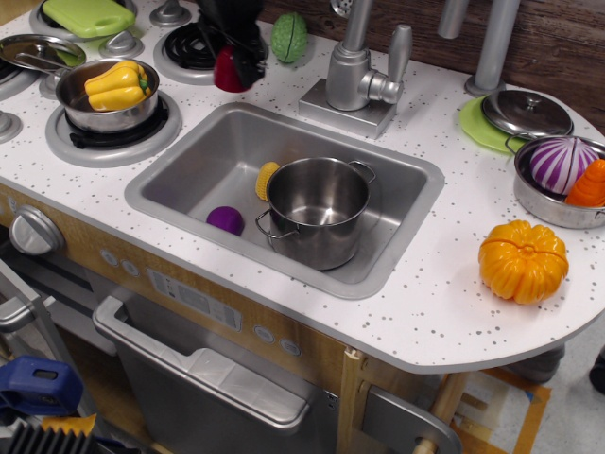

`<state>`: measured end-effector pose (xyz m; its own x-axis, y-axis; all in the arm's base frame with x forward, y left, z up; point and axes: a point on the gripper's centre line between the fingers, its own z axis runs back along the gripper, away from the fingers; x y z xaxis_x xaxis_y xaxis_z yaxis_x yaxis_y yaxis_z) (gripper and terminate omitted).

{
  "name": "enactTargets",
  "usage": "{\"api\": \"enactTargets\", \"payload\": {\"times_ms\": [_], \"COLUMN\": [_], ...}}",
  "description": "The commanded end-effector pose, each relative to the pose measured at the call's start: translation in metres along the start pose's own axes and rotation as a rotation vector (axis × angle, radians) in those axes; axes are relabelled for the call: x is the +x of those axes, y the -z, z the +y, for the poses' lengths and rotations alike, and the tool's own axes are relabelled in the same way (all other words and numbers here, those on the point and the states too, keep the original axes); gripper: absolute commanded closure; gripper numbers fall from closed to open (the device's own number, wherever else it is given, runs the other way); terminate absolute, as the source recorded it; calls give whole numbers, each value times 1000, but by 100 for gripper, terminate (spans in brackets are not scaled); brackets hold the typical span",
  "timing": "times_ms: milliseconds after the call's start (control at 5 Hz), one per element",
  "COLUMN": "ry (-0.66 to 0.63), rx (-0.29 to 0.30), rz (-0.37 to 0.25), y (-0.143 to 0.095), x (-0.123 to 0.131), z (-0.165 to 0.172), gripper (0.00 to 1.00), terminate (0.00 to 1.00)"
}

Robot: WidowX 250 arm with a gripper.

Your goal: Put sweet potato in pot which is in sink

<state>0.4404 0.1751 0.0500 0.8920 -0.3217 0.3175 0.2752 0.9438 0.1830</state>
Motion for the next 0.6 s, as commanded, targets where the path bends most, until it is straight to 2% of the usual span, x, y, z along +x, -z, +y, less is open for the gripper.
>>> {"api": "enactTargets", "payload": {"times_ms": [0,200,400], "ry": [-151,-279,-393], "rx": [106,150,135], "rz": [-63,-75,-87], "y": [-58,-61,-58], "x": [17,6,0], "z": [-18,-56,-83], "gripper": [100,100,100], "terminate": [0,0,0]}}
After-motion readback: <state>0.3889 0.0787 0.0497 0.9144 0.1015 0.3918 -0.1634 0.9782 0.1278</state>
